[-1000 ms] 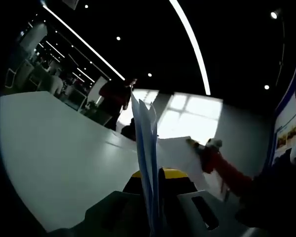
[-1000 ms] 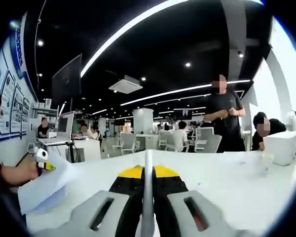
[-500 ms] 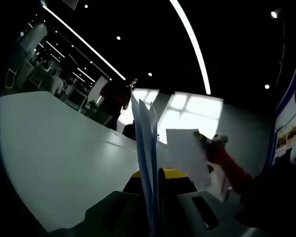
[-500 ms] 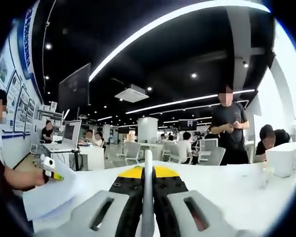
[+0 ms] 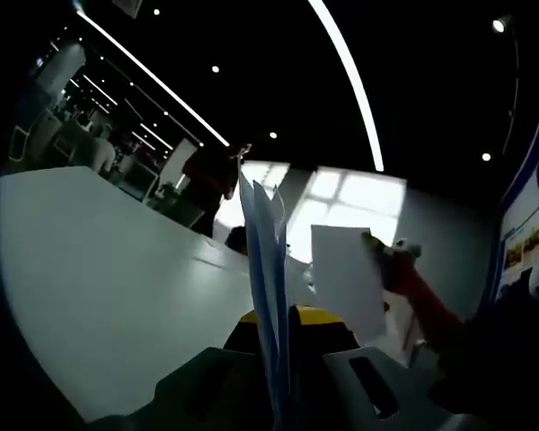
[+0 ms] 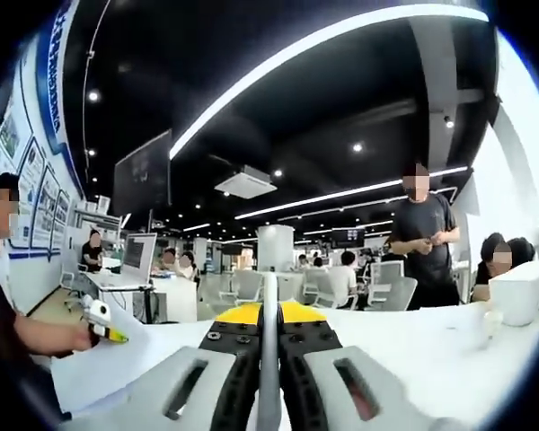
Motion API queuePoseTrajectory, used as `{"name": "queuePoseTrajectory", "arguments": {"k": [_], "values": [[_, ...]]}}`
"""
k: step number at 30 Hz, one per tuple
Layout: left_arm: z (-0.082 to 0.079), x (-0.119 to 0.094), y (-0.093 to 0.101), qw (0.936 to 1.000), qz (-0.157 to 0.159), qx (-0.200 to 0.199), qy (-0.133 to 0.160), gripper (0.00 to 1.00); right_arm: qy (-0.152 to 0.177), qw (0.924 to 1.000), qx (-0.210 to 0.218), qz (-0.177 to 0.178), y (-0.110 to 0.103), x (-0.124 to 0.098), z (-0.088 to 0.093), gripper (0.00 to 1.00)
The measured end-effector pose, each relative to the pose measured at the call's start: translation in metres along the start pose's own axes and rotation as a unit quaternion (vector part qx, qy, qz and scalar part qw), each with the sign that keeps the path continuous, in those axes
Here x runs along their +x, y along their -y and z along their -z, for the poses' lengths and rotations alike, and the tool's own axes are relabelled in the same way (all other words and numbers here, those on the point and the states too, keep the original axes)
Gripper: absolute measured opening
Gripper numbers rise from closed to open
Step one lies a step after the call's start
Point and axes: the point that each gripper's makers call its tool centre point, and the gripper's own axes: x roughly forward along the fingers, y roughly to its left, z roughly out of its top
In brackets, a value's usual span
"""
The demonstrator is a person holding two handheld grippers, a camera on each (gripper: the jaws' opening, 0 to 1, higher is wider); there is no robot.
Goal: Organize the stack of printing papers by aligning and flattening the scattered papers on the table
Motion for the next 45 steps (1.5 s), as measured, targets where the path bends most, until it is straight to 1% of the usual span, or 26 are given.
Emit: {"name": "queuePoseTrajectory", "arguments": {"k": [5,8,9,14,21,29,36,45], "values": [[0.000,0.000,0.001,1.0000,0.000,0.000,0.000,0.06,0.007,0.9999,-0.005,-0.007,-0.008,0.000,-0.009,0.01],[0.001,0.000,0.001,1.0000,0.000,0.000,0.000,0.06,0.014,0.9998,-0.008,-0.011,-0.014,0.000,-0.018,0.01],[0.001,0.000,0.002,1.0000,0.000,0.000,0.000,0.06,0.020,0.9996,-0.011,-0.015,-0.019,0.000,-0.024,0.01],[0.001,0.001,0.002,1.0000,0.000,0.000,0.000,0.06,0.029,0.9989,-0.025,-0.028,-0.034,0.001,-0.039,0.01],[0.002,0.001,0.004,1.0000,0.001,0.001,0.000,0.06,0.045,0.9976,-0.038,-0.036,-0.046,0.002,-0.059,0.01],[0.003,0.001,0.006,1.0000,0.001,0.001,0.000,0.06,0.057,0.9966,-0.040,-0.043,-0.051,0.000,-0.068,0.01],[0.004,0.001,0.008,1.0000,0.001,0.002,0.000,0.06,0.063,0.9958,-0.039,-0.053,-0.062,-0.002,-0.072,0.01],[0.005,0.001,0.009,1.0000,0.002,0.004,0.000,0.06,0.077,0.9932,-0.037,-0.079,-0.087,-0.005,-0.084,0.01]]}}
